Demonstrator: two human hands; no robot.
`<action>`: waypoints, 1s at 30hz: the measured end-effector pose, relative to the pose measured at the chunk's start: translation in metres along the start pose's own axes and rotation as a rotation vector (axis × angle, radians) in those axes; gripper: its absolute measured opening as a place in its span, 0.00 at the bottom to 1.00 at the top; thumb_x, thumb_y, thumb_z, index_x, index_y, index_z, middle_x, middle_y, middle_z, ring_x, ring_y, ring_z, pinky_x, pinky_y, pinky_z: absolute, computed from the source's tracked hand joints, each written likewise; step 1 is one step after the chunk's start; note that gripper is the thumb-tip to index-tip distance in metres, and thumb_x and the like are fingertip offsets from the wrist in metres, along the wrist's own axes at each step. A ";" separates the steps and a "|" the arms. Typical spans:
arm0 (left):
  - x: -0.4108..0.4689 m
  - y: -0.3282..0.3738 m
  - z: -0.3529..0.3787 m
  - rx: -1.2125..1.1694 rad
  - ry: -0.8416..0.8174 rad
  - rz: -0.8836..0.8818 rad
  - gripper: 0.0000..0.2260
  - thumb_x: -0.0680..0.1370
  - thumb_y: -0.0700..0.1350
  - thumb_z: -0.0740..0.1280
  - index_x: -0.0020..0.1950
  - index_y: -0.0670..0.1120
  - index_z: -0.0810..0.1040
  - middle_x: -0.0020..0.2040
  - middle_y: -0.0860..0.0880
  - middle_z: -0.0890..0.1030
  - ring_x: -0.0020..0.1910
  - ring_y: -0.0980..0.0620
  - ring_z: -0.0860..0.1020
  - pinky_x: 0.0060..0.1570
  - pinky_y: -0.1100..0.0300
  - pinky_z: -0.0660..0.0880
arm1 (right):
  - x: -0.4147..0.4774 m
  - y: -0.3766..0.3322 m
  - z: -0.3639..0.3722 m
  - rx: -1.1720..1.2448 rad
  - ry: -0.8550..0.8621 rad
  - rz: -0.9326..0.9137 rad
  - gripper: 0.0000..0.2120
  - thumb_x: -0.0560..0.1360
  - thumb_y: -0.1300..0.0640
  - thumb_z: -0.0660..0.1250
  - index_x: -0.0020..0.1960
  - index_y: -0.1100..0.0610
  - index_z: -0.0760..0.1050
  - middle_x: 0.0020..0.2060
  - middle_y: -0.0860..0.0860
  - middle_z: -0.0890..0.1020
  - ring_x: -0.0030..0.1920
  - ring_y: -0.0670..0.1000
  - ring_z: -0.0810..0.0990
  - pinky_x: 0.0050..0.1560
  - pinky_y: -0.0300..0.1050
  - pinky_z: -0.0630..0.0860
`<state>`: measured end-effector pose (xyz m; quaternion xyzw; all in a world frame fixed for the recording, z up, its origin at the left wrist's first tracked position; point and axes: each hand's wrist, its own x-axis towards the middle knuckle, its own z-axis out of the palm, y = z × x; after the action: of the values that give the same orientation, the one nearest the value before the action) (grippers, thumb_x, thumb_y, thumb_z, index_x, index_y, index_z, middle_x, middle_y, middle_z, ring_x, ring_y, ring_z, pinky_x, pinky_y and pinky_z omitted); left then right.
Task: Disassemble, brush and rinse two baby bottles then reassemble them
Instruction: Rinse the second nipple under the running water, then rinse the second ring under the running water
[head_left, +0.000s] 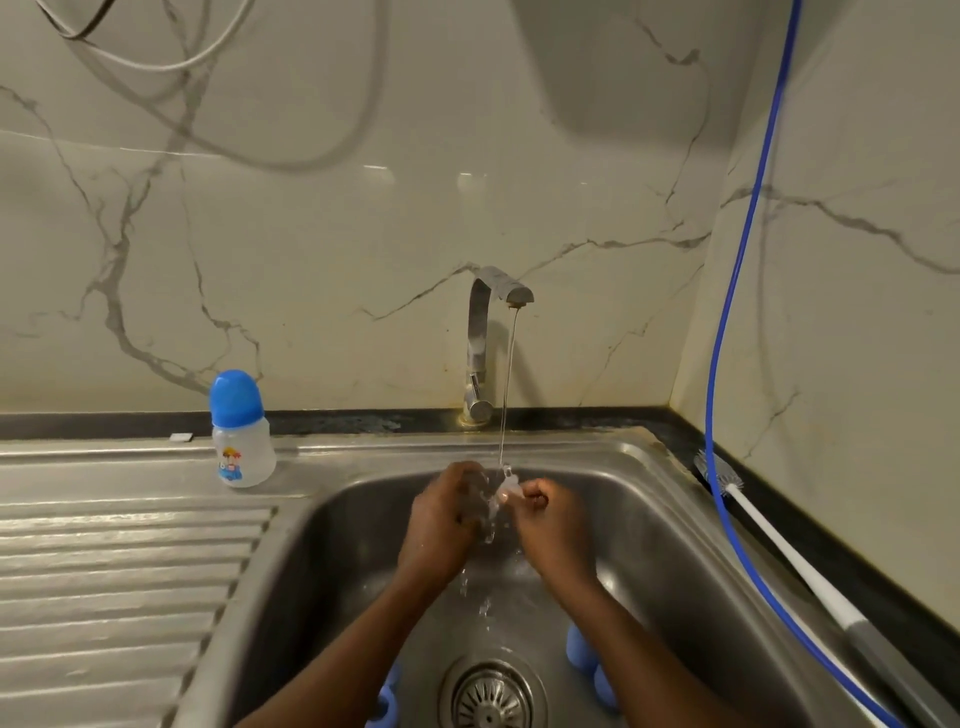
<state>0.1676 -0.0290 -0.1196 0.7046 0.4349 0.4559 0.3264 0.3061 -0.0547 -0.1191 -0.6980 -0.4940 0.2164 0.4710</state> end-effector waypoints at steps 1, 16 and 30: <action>0.003 -0.002 -0.005 0.025 0.067 -0.010 0.20 0.77 0.34 0.66 0.63 0.54 0.72 0.53 0.54 0.79 0.48 0.59 0.80 0.44 0.65 0.79 | 0.000 0.007 0.001 -0.224 -0.091 0.025 0.12 0.74 0.47 0.72 0.46 0.56 0.81 0.40 0.51 0.85 0.40 0.49 0.83 0.36 0.37 0.74; 0.003 -0.010 -0.029 0.157 0.266 0.073 0.17 0.79 0.37 0.64 0.64 0.53 0.71 0.55 0.52 0.77 0.49 0.51 0.80 0.55 0.46 0.79 | -0.078 -0.024 0.054 -0.772 -1.048 -0.072 0.15 0.70 0.58 0.76 0.54 0.61 0.80 0.41 0.54 0.85 0.37 0.48 0.82 0.51 0.44 0.81; 0.004 -0.016 -0.027 0.194 0.225 0.104 0.18 0.79 0.37 0.66 0.66 0.52 0.70 0.55 0.53 0.75 0.48 0.53 0.80 0.56 0.48 0.79 | -0.084 -0.016 0.060 -0.914 -1.158 -0.192 0.19 0.70 0.58 0.74 0.60 0.57 0.78 0.55 0.56 0.81 0.51 0.54 0.82 0.54 0.49 0.80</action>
<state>0.1381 -0.0172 -0.1217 0.6988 0.4737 0.5042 0.1821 0.2167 -0.1024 -0.1464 -0.5525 -0.7627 0.2804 -0.1853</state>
